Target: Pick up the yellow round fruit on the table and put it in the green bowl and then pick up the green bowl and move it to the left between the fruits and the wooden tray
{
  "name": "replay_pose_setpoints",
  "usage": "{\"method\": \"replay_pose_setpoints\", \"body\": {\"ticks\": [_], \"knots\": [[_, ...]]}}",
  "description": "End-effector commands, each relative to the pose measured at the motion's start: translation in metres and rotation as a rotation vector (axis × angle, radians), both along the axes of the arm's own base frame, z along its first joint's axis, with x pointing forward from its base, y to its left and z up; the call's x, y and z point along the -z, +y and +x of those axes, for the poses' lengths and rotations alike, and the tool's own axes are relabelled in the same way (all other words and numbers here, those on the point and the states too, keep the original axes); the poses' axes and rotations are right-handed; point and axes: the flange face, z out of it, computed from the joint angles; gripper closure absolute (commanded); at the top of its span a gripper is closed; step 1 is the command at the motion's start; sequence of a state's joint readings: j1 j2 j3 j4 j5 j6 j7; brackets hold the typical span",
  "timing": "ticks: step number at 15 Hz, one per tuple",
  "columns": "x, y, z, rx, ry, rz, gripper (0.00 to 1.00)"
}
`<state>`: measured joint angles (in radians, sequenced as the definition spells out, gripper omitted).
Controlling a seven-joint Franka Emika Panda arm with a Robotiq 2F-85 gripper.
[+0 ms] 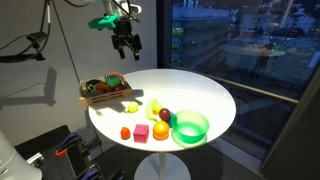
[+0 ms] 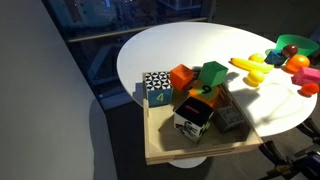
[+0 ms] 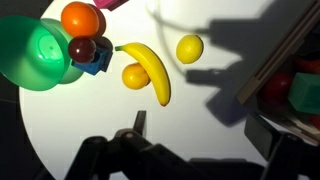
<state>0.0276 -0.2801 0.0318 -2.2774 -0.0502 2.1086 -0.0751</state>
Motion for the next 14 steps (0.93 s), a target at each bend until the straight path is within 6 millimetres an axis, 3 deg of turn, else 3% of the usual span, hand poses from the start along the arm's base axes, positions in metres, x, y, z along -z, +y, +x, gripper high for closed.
{"method": "replay_pose_setpoints", "body": {"ticks": [1,8,14], "knots": [[0.025,-0.007,0.005,-0.041,0.012,0.07,0.0],[0.095,-0.015,0.022,0.022,0.1,0.076,0.0],[0.15,-0.015,0.025,0.033,0.122,0.052,0.0]]}}
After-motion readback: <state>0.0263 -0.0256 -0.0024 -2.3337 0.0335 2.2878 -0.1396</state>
